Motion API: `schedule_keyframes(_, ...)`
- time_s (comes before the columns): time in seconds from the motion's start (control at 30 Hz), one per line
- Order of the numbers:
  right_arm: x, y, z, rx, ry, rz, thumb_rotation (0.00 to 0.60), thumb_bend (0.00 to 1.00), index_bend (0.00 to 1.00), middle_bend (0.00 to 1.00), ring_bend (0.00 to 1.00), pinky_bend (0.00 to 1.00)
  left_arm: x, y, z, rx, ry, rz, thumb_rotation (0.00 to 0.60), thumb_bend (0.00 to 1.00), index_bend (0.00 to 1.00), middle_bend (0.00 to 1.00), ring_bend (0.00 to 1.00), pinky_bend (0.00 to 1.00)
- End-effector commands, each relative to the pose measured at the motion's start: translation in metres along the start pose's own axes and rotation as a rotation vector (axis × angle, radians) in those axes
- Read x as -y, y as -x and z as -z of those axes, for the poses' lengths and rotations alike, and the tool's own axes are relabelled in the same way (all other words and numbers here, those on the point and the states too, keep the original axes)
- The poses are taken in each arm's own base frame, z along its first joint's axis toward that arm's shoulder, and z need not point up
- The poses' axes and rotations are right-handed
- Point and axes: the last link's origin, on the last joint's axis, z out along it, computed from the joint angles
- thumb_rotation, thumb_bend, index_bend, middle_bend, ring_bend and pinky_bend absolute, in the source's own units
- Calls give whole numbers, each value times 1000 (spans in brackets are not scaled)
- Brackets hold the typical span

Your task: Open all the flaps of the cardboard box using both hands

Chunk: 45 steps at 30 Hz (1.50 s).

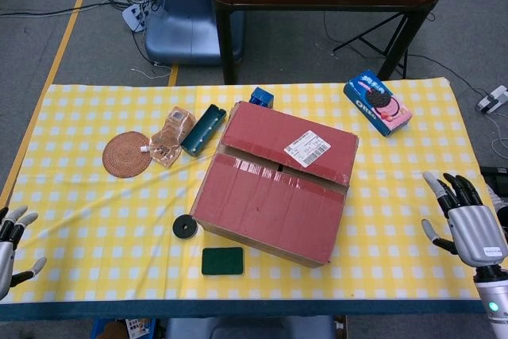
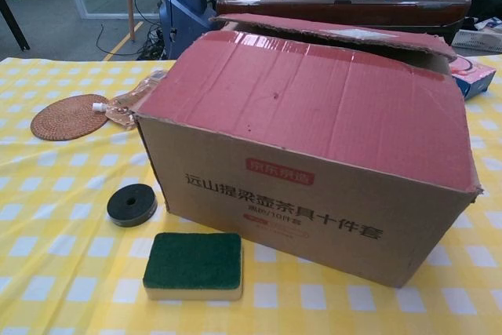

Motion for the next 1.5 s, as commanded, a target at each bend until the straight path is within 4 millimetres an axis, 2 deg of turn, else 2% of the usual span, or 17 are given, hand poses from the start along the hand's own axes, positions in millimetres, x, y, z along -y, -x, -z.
schedule_keyframes(0.03,1,-1,-1,-4,-2,-1,600,339,28,185,72,58,0,-1,-1,-3,-1,2,600,135,265,144,65,0)
schedule_keyframes(0.27,2,-1,-5,1,-7,-5,600,339,28,185,72,58,-3,0,-2,4,4,1,600,135,265,144,65,0)
schedule_keyframes(0.47,5,-1,-17,2,-24,0,600,339,28,186,72,58,-3,-3,-5,-2,-9,7,600,135,265,144,65,0)
schedule_keyframes(0.6,15,-1,-33,21,-59,-2,600,339,28,185,72,59,-5,-3,-7,-3,-8,6,600,135,265,144,65,0)
schedule_keyframes(0.87,48,9,-74,64,-157,-13,600,339,28,174,72,59,-2,-2,-8,3,-30,7,600,135,265,144,65,0)
schedule_keyframes(1.13,78,17,-112,78,-238,-30,600,267,29,165,72,58,4,-1,-7,14,-48,16,600,135,265,144,65,0)
schedule_keyframes(1.5,94,21,-136,83,-264,-31,600,266,28,166,72,58,9,2,-6,21,-61,14,600,135,265,144,65,0)
